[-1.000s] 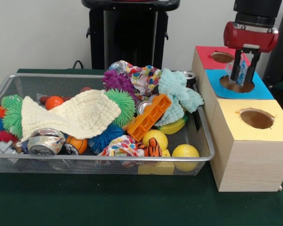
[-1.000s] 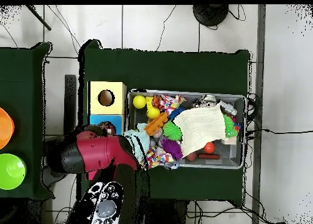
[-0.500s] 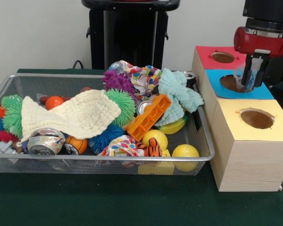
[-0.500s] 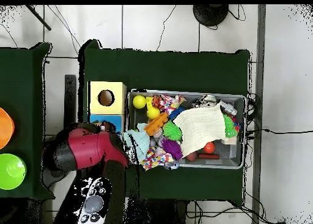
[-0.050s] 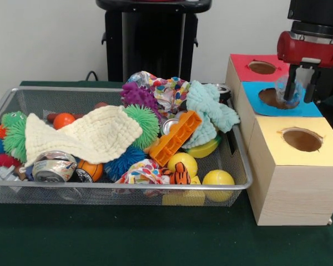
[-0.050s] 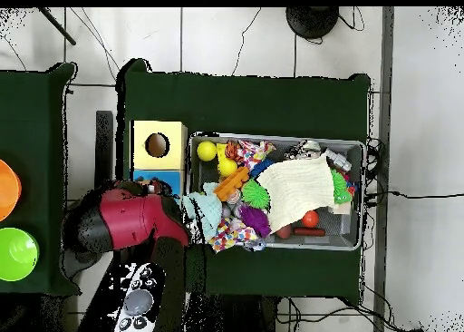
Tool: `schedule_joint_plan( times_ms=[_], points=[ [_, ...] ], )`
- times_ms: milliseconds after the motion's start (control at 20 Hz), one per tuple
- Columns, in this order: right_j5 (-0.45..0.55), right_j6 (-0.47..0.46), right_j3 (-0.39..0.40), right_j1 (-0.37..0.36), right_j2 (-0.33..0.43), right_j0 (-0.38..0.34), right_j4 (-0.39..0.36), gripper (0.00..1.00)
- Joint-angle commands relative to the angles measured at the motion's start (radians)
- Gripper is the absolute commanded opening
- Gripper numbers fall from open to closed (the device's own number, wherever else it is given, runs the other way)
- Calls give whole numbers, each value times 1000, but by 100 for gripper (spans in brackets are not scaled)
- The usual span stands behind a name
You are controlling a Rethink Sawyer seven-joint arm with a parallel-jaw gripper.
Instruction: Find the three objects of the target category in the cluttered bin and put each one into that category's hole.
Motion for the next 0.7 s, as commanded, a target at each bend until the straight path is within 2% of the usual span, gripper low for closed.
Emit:
schedule_joint_plan(
  times_ms=[50, 500, 700],
  points=[
    [55, 175, -4, 27, 31, -24, 39, 100],
    [90, 162, 22, -16, 31, -32, 42, 100],
    [178, 74, 81, -141, 45, -85, 22, 100]
  ],
)
